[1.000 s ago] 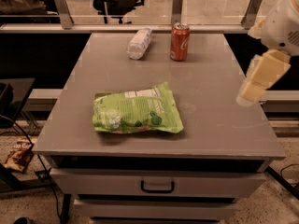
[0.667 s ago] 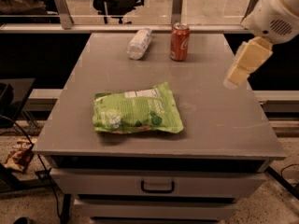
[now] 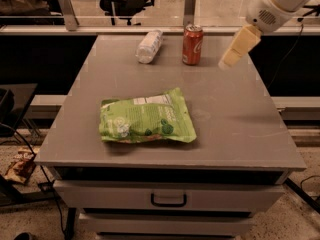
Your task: Move coke can near green rice chip bag
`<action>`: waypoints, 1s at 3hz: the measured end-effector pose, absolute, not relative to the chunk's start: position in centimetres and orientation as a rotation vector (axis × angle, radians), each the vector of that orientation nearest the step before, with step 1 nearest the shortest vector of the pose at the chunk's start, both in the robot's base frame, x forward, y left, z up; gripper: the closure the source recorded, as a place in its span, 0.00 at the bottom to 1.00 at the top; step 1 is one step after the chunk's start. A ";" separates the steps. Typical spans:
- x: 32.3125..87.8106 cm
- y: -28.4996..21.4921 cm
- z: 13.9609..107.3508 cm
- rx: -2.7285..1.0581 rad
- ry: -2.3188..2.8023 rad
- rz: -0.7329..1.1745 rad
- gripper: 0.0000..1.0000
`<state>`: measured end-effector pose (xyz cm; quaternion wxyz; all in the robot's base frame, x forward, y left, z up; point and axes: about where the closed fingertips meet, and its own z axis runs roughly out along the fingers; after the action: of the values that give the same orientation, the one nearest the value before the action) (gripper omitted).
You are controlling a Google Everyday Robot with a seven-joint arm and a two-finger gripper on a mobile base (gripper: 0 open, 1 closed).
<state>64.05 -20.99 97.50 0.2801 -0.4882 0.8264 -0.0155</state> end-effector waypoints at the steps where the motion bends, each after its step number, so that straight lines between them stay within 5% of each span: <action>1: 68.9 -20.8 95.9 -1.221 2.226 -0.023 0.00; 3: 76.3 -18.8 93.8 -1.073 2.184 0.040 0.00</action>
Offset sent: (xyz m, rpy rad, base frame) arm 0.1441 0.0133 -0.0351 0.1749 -0.1104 -0.1554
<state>76.34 -18.85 93.76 0.3464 -0.4136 0.8418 0.0156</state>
